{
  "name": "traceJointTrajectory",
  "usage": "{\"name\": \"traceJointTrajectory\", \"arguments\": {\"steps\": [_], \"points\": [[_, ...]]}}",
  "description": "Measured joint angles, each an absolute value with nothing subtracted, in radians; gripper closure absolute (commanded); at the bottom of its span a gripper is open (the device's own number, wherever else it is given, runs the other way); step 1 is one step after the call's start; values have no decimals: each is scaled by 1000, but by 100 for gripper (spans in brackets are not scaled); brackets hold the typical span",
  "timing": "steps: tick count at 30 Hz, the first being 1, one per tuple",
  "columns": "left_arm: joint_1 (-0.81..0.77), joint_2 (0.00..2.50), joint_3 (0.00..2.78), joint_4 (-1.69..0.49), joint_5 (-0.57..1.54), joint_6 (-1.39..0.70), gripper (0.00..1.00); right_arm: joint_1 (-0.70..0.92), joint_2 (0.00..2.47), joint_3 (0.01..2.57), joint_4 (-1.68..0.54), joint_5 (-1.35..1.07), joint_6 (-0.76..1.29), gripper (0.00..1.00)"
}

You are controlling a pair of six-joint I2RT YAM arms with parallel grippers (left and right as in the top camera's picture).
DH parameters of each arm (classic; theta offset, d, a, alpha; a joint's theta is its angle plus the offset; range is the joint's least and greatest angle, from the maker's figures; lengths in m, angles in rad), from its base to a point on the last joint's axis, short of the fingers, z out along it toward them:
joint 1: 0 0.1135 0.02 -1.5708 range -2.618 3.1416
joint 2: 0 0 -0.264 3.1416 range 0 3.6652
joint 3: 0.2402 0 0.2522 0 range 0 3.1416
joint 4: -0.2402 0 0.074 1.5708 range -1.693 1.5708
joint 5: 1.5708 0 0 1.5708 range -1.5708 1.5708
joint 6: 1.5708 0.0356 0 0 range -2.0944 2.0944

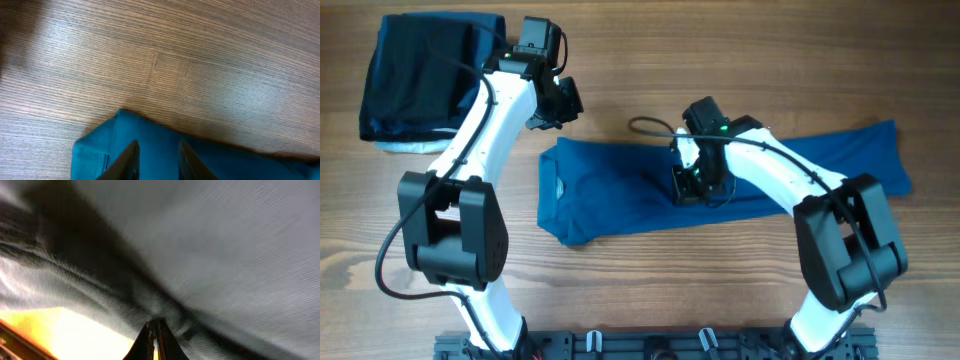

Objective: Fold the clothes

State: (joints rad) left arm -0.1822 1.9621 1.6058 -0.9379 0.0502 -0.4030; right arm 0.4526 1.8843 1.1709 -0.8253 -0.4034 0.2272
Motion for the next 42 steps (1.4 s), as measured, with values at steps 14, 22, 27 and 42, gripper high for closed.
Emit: {"name": "traceJointTrajectory", "arguments": {"steps": [14, 22, 27, 42], "points": [[-182, 1962, 1606, -957, 50, -403, 75, 418, 1839, 1234, -903, -388, 230, 96], [-182, 1962, 1606, -958, 50, -403, 75, 300, 1806, 1168, -926, -256, 230, 96], [-182, 1962, 1606, -960, 50, -403, 75, 300, 1807, 1082, -894, -163, 237, 96], [-182, 1962, 1606, -961, 50, -403, 75, 280, 1755, 1101, -969, -102, 268, 96]]}}
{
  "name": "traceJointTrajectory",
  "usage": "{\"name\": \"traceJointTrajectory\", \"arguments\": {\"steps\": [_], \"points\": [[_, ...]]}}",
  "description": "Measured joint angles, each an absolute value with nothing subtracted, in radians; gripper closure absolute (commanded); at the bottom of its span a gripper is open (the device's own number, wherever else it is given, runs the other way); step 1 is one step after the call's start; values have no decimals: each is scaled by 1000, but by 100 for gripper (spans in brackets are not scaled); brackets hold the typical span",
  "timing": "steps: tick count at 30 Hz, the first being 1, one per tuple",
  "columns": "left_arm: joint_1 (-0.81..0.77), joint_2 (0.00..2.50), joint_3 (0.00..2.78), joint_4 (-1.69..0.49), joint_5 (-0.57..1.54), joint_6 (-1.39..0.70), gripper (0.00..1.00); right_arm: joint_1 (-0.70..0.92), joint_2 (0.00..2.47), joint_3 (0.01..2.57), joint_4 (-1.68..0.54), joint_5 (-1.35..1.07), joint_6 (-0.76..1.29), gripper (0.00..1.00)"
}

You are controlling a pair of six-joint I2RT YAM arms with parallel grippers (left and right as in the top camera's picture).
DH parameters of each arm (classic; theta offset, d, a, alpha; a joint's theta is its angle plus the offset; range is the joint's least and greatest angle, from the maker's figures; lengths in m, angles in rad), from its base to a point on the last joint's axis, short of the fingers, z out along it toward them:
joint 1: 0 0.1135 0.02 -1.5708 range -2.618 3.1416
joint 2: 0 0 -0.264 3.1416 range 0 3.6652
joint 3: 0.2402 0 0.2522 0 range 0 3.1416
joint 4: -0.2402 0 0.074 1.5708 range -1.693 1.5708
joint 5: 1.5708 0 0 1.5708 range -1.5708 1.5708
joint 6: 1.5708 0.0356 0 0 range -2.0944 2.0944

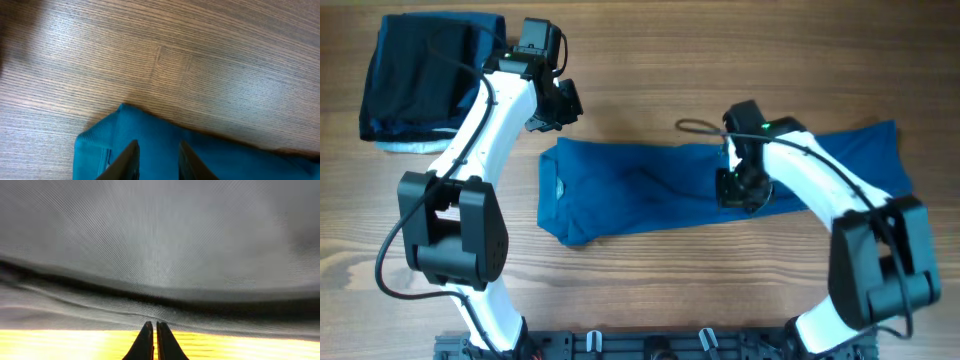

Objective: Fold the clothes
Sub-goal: 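Grasp the strip's right end with the right gripper and lift it up-left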

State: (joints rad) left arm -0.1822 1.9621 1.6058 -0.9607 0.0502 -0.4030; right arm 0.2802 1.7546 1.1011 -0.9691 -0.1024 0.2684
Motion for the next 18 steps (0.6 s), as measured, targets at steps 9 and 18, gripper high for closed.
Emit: {"name": "traceJointTrajectory", "arguments": {"steps": [9, 18], "points": [[-182, 1962, 1606, -960, 50, -403, 75, 64, 1699, 1099, -944, -51, 268, 96], [-182, 1962, 1606, -962, 50, -403, 75, -84, 1686, 889, -703, -7, 273, 96]]}}
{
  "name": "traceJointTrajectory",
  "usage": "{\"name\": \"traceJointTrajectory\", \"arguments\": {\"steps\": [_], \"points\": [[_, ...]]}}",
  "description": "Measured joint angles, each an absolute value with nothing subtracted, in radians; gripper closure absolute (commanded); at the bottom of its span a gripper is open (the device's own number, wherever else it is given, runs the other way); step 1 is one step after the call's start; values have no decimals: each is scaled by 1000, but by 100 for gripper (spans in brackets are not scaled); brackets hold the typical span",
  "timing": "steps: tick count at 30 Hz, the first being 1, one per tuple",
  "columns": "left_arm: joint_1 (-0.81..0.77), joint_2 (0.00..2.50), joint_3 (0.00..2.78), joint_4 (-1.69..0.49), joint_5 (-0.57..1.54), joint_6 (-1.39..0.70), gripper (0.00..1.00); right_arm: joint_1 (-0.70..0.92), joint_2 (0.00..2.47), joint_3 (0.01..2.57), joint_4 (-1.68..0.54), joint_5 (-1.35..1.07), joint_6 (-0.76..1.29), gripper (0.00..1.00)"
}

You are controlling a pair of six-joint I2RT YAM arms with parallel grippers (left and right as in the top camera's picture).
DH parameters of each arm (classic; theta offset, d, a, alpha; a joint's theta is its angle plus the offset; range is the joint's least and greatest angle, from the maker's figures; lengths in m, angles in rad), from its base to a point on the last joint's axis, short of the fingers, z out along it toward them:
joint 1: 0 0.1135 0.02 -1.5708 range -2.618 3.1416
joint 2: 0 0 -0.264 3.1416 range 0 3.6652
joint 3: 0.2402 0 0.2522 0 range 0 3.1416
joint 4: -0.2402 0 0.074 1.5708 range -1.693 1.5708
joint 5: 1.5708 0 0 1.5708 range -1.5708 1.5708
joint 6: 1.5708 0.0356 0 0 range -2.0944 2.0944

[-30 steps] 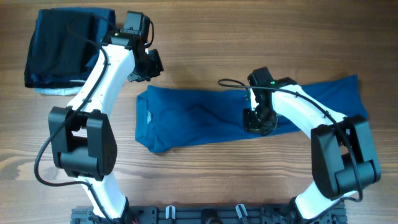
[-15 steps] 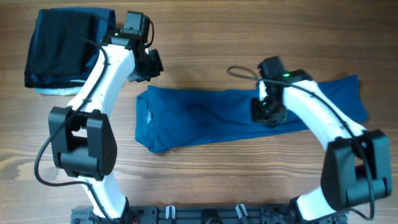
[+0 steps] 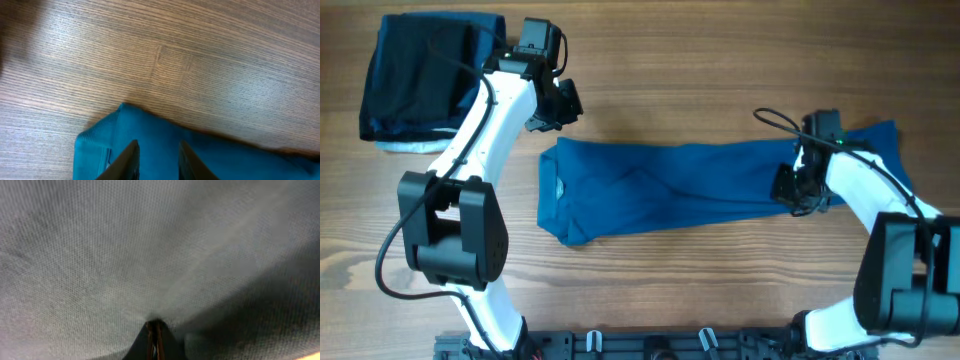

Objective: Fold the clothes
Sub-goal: 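Grasp the strip's right end with the right gripper and lift it up-left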

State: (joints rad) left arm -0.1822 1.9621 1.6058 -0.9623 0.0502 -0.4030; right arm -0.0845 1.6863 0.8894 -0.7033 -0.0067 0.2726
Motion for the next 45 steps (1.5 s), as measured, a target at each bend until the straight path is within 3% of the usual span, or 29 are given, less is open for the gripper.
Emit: {"name": "traceJointTrajectory", "arguments": {"steps": [8, 11, 16, 17, 19, 20, 24, 27, 29, 37, 38, 40, 45], "points": [[-182, 1962, 1606, -960, 50, -403, 75, -146, 1686, 914, -714, -76, 256, 96], [-182, 1962, 1606, -961, 50, -403, 74, -154, 1692, 1052, -768, -89, 229, 96], [-182, 1962, 1606, -995, 50, -403, 73, -226, 1696, 1380, -944, -93, 128, 88], [-182, 1962, 1606, -1008, 50, -403, 73, -259, 1695, 1409, -955, -82, 95, 86], [-182, 1962, 1606, -1033, 50, -403, 73, -322, 1696, 1420, -955, -51, 27, 45], [-182, 1962, 1606, -1048, 50, -403, 71, -366, 1696, 1420, -949, -32, -9, 39], [-182, 1962, 1606, -1071, 50, -402, 64, -521, 1699, 1420, -862, 2, -135, 34], [-182, 1962, 1606, -1077, 51, -411, 51, -610, 1735, 1420, -787, -1, -210, 34], [-182, 1962, 1606, -1081, 51, -418, 46, -658, 1787, 1420, -760, -35, -251, 34], [-182, 1962, 1606, -1119, 51, -422, 43, -695, 2047, 1420, -725, -202, -336, 37], [-182, 1962, 1606, -1118, 50, -422, 43, -695, 2073, 1420, -724, -214, -347, 42], [-182, 1962, 1606, -1119, 51, -422, 43, -696, 2092, 1427, -714, -230, -368, 72], [-182, 1962, 1606, -1118, 51, -422, 43, -702, 2114, 1443, -702, -264, -374, 94]]}}
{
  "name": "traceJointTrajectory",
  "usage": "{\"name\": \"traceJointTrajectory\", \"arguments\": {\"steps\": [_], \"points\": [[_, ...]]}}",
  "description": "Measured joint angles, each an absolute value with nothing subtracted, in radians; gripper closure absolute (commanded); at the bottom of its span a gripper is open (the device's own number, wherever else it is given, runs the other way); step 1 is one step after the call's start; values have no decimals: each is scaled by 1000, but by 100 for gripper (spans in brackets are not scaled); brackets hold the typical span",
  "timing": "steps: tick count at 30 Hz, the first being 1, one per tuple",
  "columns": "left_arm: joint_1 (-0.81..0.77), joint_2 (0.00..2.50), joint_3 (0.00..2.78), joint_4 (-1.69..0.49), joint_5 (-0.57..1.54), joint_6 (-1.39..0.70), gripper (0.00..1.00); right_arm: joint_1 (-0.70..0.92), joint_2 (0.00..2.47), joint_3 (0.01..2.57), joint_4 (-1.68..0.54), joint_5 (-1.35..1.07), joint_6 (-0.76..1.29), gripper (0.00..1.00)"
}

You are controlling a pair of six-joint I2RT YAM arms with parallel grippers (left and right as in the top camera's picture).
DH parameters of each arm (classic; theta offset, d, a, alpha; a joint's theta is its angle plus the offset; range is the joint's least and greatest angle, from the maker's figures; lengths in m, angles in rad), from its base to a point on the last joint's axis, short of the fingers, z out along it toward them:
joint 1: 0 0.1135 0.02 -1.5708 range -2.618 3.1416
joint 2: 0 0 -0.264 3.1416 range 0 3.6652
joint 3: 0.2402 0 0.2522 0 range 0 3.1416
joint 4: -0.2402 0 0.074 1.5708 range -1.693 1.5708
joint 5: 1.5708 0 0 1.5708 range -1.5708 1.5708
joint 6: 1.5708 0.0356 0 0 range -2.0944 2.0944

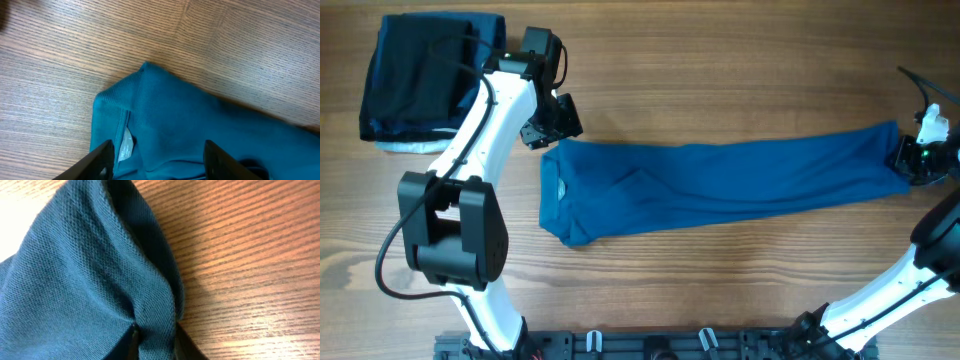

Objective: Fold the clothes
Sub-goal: 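Grasp the strip's right end with the right gripper and lift it up-left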

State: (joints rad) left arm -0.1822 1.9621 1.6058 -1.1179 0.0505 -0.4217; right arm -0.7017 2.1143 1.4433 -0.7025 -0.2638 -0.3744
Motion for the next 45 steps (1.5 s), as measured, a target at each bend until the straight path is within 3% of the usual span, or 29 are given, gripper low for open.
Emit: {"name": "traceJointTrajectory", "arguments": {"steps": [10, 20, 27, 33, 37, 45], "points": [[-182, 1962, 1606, -1120, 50, -414, 41, -730, 2163, 1543, -778, -322, -345, 96], [-179, 1962, 1606, -1121, 50, -413, 37, -894, 2168, 1655, -799, -342, -341, 96], [-71, 1962, 1606, -1123, 50, -413, 36, -881, 2159, 1808, -958, -425, -329, 96], [-1, 1962, 1606, -1105, 70, -413, 36, -762, 2048, 1840, -1119, -474, -299, 96], [-1, 1962, 1606, -1074, 80, -413, 36, -595, 2038, 1843, -1298, -469, -292, 96], [-1, 1962, 1606, -1053, 80, -413, 35, -292, 2038, 1765, -1406, -413, -243, 96]]}}
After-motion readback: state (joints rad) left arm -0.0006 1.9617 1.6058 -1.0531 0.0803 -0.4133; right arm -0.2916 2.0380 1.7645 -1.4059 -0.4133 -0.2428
